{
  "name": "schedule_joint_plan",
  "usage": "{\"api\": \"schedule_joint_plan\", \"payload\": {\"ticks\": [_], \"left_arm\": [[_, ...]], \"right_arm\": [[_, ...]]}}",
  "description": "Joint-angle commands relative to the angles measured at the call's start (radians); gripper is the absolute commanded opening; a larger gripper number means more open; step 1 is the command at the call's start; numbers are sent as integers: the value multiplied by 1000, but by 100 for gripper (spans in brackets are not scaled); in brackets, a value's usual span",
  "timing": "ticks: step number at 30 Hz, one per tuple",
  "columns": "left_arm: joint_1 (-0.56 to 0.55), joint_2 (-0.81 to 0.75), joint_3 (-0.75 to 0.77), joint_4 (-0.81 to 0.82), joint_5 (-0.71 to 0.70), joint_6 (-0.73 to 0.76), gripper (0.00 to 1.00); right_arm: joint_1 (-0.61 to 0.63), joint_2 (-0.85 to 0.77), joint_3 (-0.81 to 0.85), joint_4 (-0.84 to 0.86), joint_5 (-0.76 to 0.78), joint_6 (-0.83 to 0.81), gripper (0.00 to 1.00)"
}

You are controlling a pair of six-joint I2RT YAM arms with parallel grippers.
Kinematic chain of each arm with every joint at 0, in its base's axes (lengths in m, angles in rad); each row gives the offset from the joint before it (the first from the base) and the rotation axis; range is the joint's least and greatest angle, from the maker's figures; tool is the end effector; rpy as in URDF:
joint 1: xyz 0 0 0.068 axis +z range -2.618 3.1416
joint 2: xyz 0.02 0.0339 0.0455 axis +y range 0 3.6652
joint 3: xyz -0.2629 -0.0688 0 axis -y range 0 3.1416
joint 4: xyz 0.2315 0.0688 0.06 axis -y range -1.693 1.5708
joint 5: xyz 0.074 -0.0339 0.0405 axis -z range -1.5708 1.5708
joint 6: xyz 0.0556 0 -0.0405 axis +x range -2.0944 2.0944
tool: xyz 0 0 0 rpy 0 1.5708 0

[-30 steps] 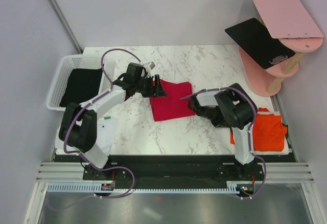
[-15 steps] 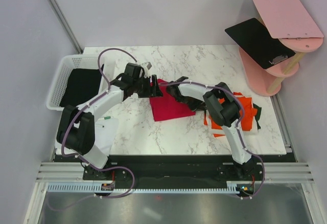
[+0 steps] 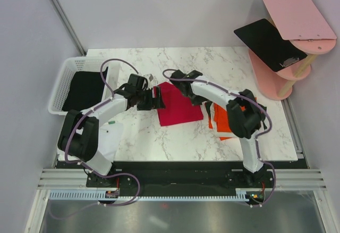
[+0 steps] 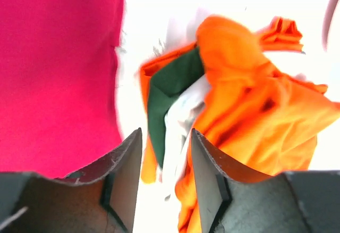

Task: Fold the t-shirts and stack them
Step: Put the neatly folded tshirt into the corner of the board with the right arm

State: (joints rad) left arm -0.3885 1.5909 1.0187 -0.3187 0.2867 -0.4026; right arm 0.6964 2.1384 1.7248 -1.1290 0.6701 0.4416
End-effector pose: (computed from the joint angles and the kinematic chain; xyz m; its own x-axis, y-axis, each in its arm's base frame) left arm 0.3017 -0.1405 0.2024 -0.8690 -0.0504 -0.4923 0.2037 0.8702 -0.4487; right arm 0.3296 0.2306 0.1795 -0.9024 -0.3179 -0.2908 -0.1146 0.8278 -0.5492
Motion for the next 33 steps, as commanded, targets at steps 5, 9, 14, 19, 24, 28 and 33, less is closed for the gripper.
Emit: {"api": "schedule_joint_plan", "payload": {"ticks": [5, 9, 14, 19, 24, 28, 33], "left_arm": [[14, 32, -107, 173, 31, -48, 69], [14, 83, -112, 222, 26, -71, 69], [13, 165, -94, 259, 6, -94, 70], [14, 251, -49, 257, -3, -111, 2], [26, 270, -28, 204, -35, -113, 2], [60, 224, -52, 178, -70, -101, 2], [86, 202, -37, 139, -98, -62, 2]], "right_arm": [[-107, -327, -189, 414, -493, -72, 52], [-202, -360, -290, 557, -729, -67, 65], [-239, -342, -378, 682, -883, -47, 80], [-256, -285, -399, 724, -928, -26, 82], [-255, -256, -418, 726, -896, -23, 83], [-258, -259, -433, 724, -857, -32, 83], [-259, -249, -433, 724, -848, -37, 83]]}}
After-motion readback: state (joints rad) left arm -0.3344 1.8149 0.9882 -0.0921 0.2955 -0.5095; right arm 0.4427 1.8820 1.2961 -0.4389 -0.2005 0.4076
